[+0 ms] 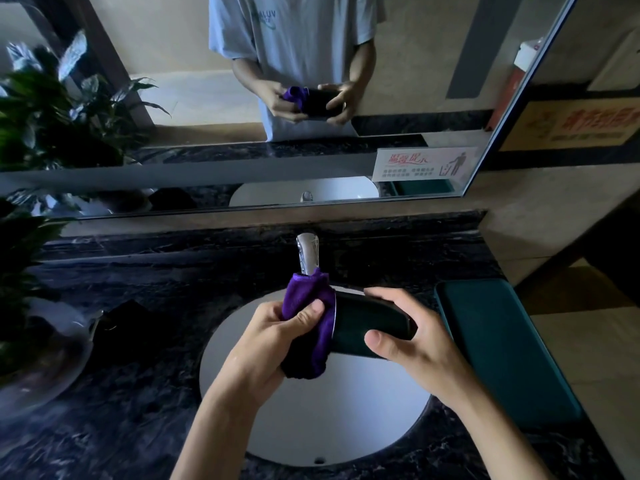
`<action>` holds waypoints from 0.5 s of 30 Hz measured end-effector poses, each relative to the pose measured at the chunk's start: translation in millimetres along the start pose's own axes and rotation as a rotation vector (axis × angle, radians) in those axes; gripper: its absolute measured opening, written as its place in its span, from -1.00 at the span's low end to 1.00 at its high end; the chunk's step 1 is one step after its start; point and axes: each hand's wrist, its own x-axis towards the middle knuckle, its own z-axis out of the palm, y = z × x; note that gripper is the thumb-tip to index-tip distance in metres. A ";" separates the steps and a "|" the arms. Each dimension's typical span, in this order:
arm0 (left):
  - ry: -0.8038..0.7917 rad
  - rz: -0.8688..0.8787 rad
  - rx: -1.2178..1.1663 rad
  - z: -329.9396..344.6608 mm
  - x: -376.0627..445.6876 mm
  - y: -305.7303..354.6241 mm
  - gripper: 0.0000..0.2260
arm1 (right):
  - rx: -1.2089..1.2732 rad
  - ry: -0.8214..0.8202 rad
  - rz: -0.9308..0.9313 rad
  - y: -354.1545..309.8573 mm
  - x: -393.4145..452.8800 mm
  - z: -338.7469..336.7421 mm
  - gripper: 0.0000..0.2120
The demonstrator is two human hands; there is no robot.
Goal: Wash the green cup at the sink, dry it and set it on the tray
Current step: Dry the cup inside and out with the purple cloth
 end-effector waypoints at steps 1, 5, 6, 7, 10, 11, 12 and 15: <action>-0.001 0.019 -0.053 1.0 -0.4 0.6 -0.79 | -0.013 -0.003 -0.006 0.9 -0.4 -1.3 -0.40; 0.076 0.119 -0.348 3.6 -0.8 5.1 -0.81 | 0.124 0.089 0.024 6.9 -1.3 -7.1 -0.45; 0.099 0.144 -0.419 0.9 0.1 6.1 -0.76 | 0.194 0.136 0.046 8.3 -0.3 -8.0 -0.48; 0.112 0.169 -0.477 -2.6 1.0 6.4 -0.71 | 0.267 0.196 0.072 10.0 1.2 -8.2 -0.52; 0.088 0.228 -0.547 -3.6 -2.5 11.2 -0.63 | 0.518 0.381 0.172 12.1 7.6 -7.5 -0.55; 0.077 0.235 -0.549 -2.8 -2.6 10.3 -0.63 | 0.603 0.412 0.194 12.1 9.1 -6.7 -0.48; 0.081 0.236 -0.546 -2.3 -2.1 8.4 -0.63 | 0.679 0.424 0.205 11.6 10.8 -4.7 -0.34; 0.101 0.250 -0.509 -1.3 0.9 2.0 -0.65 | 0.820 0.371 0.160 5.0 11.9 9.9 0.02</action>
